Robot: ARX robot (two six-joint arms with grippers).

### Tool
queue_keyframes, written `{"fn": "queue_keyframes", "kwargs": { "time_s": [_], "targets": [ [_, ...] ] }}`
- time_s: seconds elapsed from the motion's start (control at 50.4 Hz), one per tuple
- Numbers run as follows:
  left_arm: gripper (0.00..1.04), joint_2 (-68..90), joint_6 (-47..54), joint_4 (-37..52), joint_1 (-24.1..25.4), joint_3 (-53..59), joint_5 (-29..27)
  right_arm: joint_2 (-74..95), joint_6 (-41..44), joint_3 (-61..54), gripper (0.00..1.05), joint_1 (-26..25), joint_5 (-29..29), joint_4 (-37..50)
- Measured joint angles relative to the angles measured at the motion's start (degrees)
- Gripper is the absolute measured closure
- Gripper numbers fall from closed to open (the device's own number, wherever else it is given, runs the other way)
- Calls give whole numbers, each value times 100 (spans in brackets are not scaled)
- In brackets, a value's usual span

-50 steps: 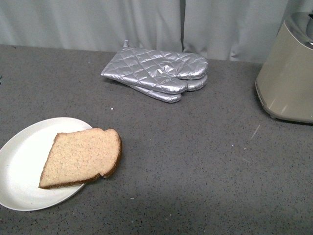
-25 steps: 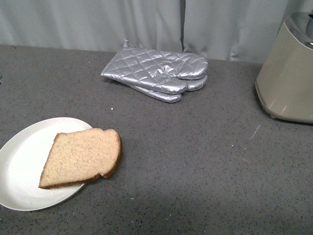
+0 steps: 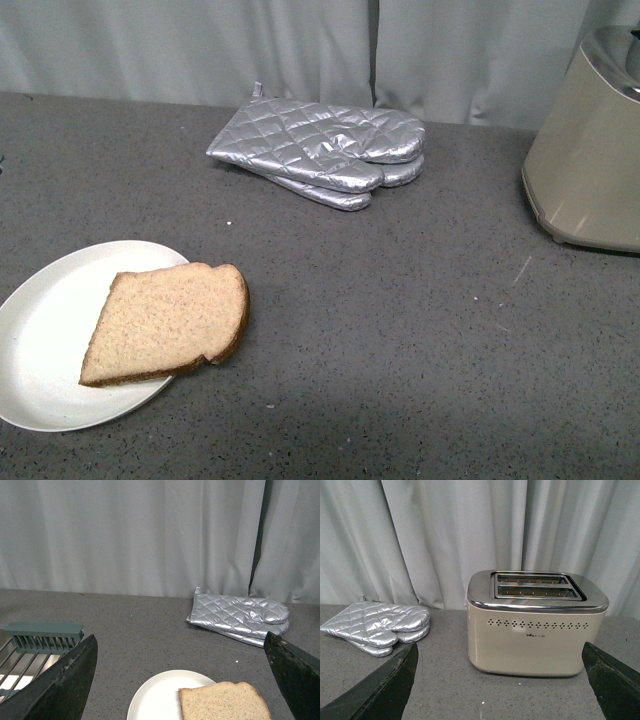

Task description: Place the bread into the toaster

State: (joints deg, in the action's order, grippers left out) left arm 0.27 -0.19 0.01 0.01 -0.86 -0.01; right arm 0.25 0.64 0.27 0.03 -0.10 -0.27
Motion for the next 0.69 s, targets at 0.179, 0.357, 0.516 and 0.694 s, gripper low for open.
{"fn": "queue_keyframes", "kwargs": {
  "time_s": [0.179,0.357,0.516,0.694],
  "targets": [
    [7,0,0,0,0,0,0,0,0,2,9,0,0,0],
    [7,0,0,0,0,0,0,0,0,0,9,0,0,0],
    [7,0,0,0,0,0,0,0,0,0,9,0,0,0],
    [7,0,0,0,0,0,0,0,0,0,9,0,0,0]
  ]
}}
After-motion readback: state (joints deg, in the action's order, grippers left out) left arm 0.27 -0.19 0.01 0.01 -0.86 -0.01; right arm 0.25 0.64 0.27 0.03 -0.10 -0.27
